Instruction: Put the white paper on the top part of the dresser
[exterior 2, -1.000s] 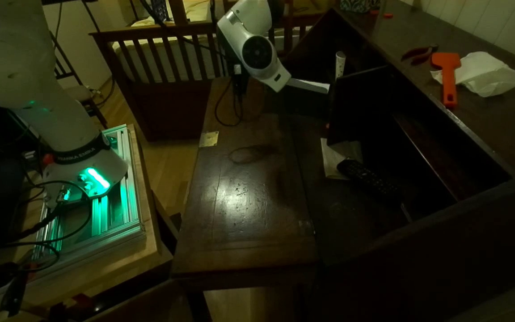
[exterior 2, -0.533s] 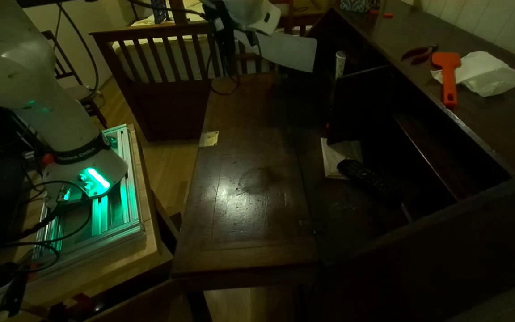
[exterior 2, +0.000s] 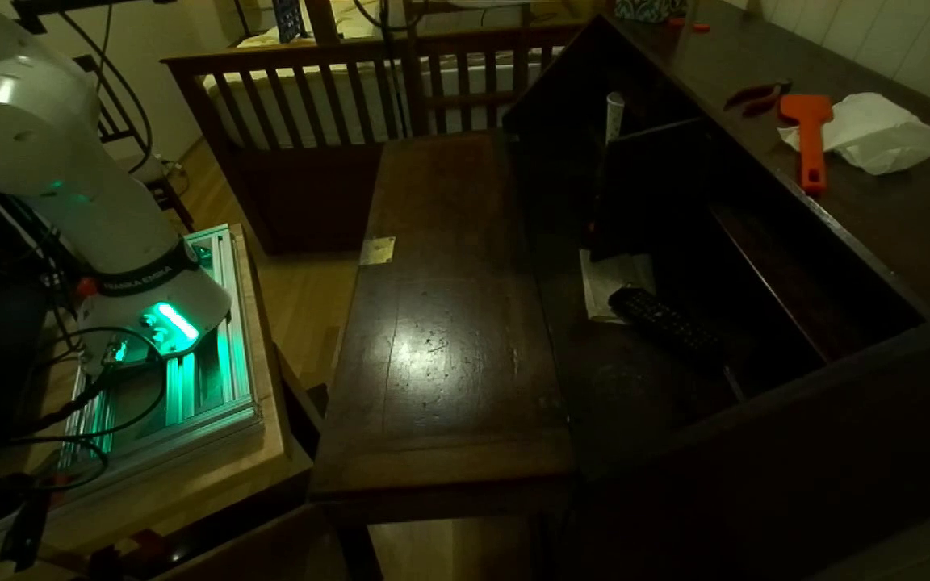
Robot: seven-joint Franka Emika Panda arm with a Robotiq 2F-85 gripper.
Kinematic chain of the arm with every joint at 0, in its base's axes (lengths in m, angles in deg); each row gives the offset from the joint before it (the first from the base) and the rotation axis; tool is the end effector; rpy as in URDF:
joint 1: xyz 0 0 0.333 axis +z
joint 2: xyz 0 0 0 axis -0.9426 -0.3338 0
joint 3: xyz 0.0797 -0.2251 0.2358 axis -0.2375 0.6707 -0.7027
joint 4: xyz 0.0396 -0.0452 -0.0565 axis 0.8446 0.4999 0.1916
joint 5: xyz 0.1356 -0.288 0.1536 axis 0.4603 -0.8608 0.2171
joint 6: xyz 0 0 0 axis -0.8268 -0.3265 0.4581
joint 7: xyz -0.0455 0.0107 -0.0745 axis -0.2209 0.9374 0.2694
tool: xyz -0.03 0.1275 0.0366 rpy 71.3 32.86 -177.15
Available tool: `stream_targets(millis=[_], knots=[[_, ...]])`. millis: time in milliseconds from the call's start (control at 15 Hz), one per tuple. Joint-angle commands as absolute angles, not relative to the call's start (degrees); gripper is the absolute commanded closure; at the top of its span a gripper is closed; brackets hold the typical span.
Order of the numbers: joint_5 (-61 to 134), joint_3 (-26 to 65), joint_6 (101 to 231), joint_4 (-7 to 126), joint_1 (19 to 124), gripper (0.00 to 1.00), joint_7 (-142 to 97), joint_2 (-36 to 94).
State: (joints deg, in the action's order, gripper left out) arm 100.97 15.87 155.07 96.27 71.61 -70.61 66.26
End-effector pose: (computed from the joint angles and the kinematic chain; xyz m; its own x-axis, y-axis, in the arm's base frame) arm 0.4395 0.0640 0.5704 0.8271 -0.0141 0.5619 0.4096 -0.6696 -0.6196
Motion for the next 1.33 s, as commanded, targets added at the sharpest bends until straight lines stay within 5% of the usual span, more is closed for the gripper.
stream_targets(millis=[0,1267], knots=[[104.04,18.01,155.54,92.27,71.74,1.00,-69.39,70.58],[135.10,24.41,169.92,85.59,65.52,1.00,-78.53,57.01]])
